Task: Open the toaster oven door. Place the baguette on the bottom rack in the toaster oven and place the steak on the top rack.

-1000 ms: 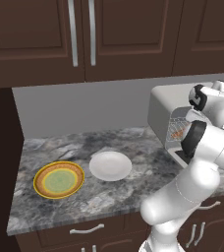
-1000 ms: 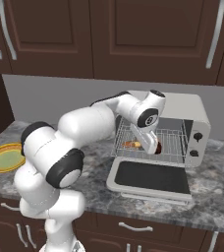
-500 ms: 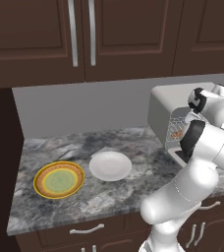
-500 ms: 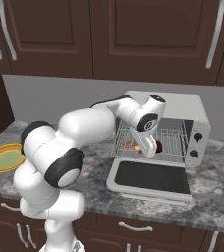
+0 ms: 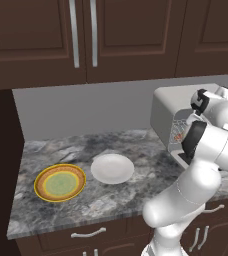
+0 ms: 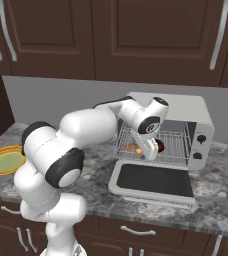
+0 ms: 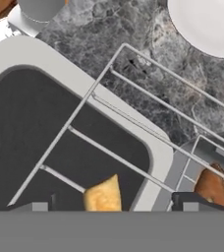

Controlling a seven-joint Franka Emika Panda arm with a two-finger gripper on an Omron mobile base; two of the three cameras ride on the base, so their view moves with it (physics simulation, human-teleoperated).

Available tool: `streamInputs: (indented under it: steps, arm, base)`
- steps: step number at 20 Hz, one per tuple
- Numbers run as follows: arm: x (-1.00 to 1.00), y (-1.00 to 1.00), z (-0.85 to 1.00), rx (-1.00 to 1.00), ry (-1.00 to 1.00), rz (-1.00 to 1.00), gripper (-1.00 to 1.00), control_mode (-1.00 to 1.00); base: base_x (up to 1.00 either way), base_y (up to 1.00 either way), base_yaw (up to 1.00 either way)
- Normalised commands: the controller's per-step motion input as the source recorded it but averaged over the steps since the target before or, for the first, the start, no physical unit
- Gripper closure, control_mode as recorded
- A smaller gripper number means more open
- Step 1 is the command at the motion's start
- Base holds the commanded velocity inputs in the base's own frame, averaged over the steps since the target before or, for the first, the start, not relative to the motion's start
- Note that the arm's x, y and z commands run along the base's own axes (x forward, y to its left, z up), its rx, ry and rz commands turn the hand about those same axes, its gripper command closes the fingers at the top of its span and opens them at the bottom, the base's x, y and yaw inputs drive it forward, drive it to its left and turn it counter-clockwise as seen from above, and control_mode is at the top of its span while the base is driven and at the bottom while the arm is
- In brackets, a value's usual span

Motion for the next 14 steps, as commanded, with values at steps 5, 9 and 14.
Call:
streamInputs:
  steps: [5, 9, 14]
  arm:
    - [-0.10, 0.00, 0.05, 0.00, 0.00, 0.00, -1.00, -1.00]
    - [-0.15, 0.00, 0.22, 0.00, 0.00, 0.00, -1.00, -1.00]
    - [-0.29, 0.00, 0.26, 0.00, 0.00, 0.00, -1.00, -1.00]
  base:
    - [0.00, 0.00, 0.00]
    - [0.00, 0.00, 0.00]
    - [0.00, 0.00, 0.00]
